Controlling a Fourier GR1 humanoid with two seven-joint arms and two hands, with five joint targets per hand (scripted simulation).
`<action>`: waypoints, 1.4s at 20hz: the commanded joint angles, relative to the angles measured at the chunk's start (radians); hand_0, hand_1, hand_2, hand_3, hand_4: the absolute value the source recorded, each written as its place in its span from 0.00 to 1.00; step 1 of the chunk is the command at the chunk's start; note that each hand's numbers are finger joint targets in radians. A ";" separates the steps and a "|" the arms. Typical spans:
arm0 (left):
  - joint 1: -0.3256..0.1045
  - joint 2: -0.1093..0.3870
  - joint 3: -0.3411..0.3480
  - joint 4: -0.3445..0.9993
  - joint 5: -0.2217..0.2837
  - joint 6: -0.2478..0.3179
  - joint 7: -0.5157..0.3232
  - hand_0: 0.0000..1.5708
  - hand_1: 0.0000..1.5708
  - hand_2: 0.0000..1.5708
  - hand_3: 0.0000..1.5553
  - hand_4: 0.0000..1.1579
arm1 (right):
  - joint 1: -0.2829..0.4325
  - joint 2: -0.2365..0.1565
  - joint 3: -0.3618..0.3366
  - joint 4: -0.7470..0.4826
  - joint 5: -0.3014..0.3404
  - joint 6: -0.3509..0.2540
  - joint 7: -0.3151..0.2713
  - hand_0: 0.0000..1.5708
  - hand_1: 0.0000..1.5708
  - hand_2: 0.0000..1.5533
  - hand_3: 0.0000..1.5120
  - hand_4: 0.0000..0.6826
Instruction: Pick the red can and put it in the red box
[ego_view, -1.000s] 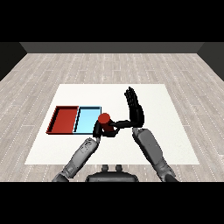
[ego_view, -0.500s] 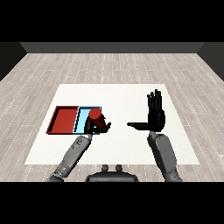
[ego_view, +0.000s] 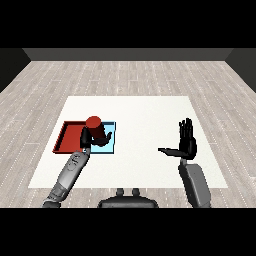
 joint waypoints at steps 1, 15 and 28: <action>-0.070 0.031 0.059 0.110 -0.043 -0.016 -0.014 1.00 1.00 0.99 0.92 0.98 | 0.079 -0.038 -0.053 0.049 -0.045 0.092 -0.036 0.00 0.00 0.00 0.00 0.00; -0.183 0.198 0.285 0.735 -0.066 -0.110 -0.090 1.00 1.00 1.00 0.96 0.94 | 0.034 0.053 -0.010 0.193 0.053 0.041 -0.123 0.00 0.00 0.00 0.00 0.00; -0.380 0.165 0.307 1.318 -0.181 -0.001 -0.050 0.40 0.40 0.43 0.09 0.59 | 0.035 0.048 -0.017 0.144 0.072 0.054 -0.174 0.00 0.00 0.00 0.00 0.00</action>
